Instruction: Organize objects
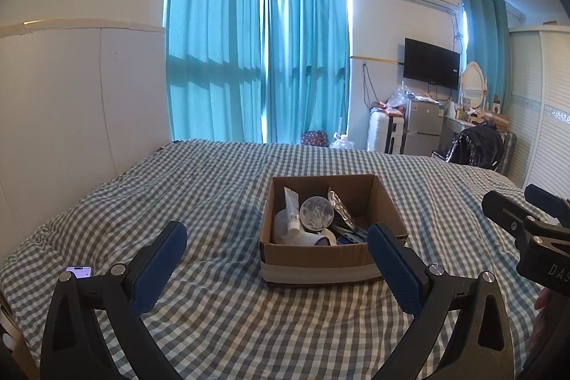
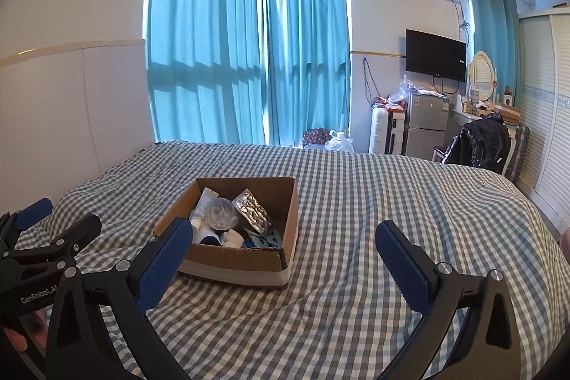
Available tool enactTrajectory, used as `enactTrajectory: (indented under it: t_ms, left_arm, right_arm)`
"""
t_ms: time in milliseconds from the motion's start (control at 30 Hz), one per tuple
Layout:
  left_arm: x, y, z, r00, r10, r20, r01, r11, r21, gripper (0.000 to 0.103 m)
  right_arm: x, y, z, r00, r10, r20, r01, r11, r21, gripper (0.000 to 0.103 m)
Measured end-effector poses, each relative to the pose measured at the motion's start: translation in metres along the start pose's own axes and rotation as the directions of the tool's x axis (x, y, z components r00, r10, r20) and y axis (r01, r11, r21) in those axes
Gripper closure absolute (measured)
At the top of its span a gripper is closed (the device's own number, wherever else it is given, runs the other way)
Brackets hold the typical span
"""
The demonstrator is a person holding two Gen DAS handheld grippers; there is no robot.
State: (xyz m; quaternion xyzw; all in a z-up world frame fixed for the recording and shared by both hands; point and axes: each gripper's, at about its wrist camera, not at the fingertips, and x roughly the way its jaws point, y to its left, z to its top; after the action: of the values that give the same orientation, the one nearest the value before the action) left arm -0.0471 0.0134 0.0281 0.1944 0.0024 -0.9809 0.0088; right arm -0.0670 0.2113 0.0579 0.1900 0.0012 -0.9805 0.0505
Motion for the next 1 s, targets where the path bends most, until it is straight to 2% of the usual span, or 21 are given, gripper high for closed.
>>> enactTrajectory:
  t_ms: [1000]
  left_arm:
    - [0.0007, 0.0011, 0.0, 1.0, 0.009, -0.004, -0.009, 1.0, 0.014, 0.0]
  right_arm:
    - [0.0066, 0.0027, -0.0007, 1.0, -0.009, -0.026, 0.009, 1.0, 0.006, 0.0]
